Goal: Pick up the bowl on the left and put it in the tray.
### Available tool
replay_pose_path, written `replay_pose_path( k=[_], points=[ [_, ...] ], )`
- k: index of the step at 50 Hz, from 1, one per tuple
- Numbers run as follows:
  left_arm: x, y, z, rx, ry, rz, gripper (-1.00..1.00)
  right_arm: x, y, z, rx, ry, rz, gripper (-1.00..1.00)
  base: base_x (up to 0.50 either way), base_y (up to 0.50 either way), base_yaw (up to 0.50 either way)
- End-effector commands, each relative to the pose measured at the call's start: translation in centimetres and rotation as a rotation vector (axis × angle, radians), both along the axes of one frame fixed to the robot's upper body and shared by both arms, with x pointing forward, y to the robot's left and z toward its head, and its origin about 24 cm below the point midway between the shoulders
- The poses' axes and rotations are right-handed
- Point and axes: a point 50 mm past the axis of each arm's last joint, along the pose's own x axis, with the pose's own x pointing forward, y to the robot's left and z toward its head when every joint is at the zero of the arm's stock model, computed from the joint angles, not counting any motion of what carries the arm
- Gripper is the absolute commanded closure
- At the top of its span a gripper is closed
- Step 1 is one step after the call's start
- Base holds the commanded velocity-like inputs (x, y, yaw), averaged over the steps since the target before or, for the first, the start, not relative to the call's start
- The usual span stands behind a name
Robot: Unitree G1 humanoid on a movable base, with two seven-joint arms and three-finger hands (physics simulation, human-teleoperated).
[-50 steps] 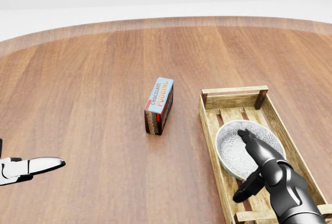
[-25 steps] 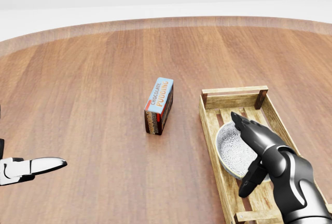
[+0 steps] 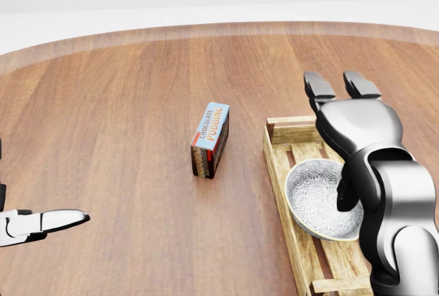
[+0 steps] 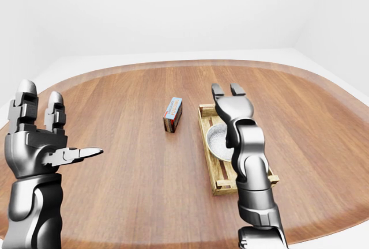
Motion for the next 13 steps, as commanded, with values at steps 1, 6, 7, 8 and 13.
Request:
replay_pose_path(
  k=[1,6,7,8,13],
  points=[
    [-0.1,0.1,0.2,0.001,-0.012,0.002,-1.00,-3.2,1.3,6.5,-0.131,-0.339,-0.108,-1.00,0.00,0.00,0.00],
    [-0.2,0.0,0.3,0.001,-0.015,0.001,-1.00,-4.9,1.7,9.0,-0.142,-0.482,-0.143,-1.00,0.00,0.00,0.00],
    [-0.2,0.0,0.3,0.001,-0.017,0.000,-1.00,-5.4,1.8,9.6,-0.153,-0.515,-0.157,-1.00,0.00,0.00,0.00],
    [-0.2,0.0,0.3,0.001,-0.016,0.000,-1.00,-5.7,1.8,10.1,-0.154,-0.543,-0.166,-1.00,0.00,0.00,0.00],
    [-0.3,-0.1,0.4,0.003,-0.020,-0.001,-1.00,-7.6,2.2,11.7,-0.147,-0.659,-0.201,-1.00,0.00,0.00,0.00]
  ],
)
